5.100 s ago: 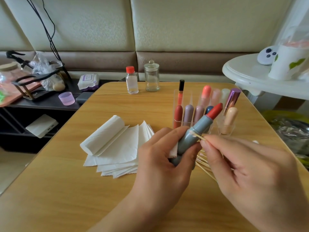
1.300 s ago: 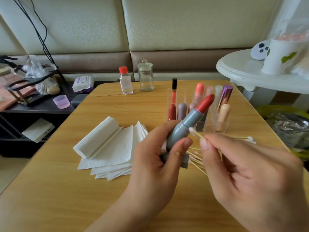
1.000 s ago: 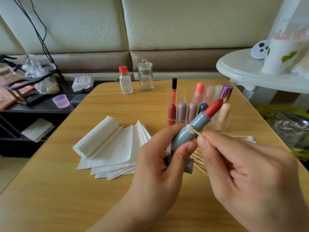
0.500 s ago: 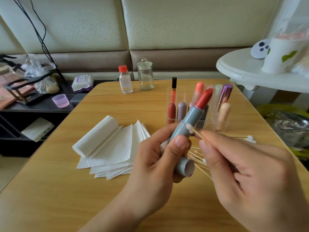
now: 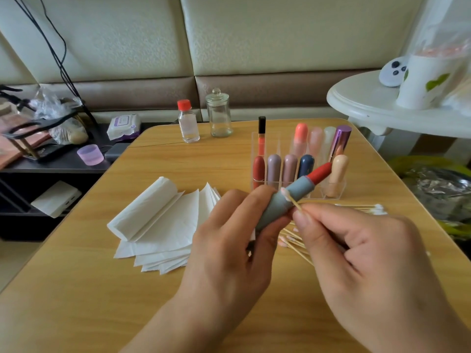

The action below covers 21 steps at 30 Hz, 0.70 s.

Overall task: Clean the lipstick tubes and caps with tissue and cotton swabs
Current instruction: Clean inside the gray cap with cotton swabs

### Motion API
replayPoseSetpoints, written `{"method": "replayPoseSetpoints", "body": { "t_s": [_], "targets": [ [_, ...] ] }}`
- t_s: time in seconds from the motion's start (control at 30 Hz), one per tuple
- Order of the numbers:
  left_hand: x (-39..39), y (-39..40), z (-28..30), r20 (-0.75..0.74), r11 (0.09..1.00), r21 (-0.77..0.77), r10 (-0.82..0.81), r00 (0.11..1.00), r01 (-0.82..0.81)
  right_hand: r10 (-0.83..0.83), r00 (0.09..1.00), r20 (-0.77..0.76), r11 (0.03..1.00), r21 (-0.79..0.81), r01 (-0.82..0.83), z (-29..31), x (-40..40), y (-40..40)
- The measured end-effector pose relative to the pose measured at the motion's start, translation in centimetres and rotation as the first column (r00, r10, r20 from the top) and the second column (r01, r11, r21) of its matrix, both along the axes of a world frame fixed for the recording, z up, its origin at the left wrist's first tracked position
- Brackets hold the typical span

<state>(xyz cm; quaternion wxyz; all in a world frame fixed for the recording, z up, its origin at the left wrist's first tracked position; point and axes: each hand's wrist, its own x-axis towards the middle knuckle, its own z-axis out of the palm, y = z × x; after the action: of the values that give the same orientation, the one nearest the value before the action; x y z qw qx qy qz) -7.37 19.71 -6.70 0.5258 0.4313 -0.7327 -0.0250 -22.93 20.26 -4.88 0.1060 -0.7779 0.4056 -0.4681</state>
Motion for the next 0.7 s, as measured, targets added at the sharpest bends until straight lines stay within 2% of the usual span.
{"method": "replayPoseSetpoints", "body": {
  "t_s": [0.13,0.2,0.3,0.37,0.43,0.53,0.6,0.7],
  "targets": [
    [0.4,0.0,-0.1,0.231,0.987,-0.139,0.109,0.967,-0.078,-0.030,0.998,0.047,0.994,0.109,0.025,-0.4,0.0,0.0],
    [0.4,-0.1,-0.2,0.227,0.990,-0.116,0.101,0.969,-0.076,-0.033,0.998,0.053,0.993,0.113,0.027,-0.5,0.1,0.0],
    [0.1,-0.1,-0.2,0.020,0.998,0.063,-0.005,1.000,0.004,-0.030,0.999,0.027,0.999,0.046,0.028,-0.6,0.2,0.0],
    [-0.1,0.1,-0.3,-0.136,0.976,0.195,-0.066,0.989,0.092,-0.033,0.999,0.015,0.999,0.004,0.033,-0.6,0.1,-0.2],
    [-0.3,0.3,-0.2,-0.354,0.909,0.323,-0.141,0.924,0.263,-0.042,0.999,0.012,0.999,-0.032,0.043,-0.7,0.0,-0.3],
    [-0.6,0.6,0.3,-0.606,0.786,0.391,-0.171,0.777,0.478,-0.077,0.997,0.003,0.991,-0.113,0.077,-0.9,-0.3,-0.5],
    [-0.5,0.5,0.5,-0.691,0.724,0.396,-0.171,0.703,0.565,-0.111,0.994,0.002,0.979,-0.170,0.110,-0.9,-0.4,-0.5],
    [-0.3,0.2,0.3,-0.730,0.681,0.393,-0.178,0.660,0.618,-0.131,0.991,0.016,0.967,-0.218,0.131,-1.0,-0.7,-0.5]
  ]
}}
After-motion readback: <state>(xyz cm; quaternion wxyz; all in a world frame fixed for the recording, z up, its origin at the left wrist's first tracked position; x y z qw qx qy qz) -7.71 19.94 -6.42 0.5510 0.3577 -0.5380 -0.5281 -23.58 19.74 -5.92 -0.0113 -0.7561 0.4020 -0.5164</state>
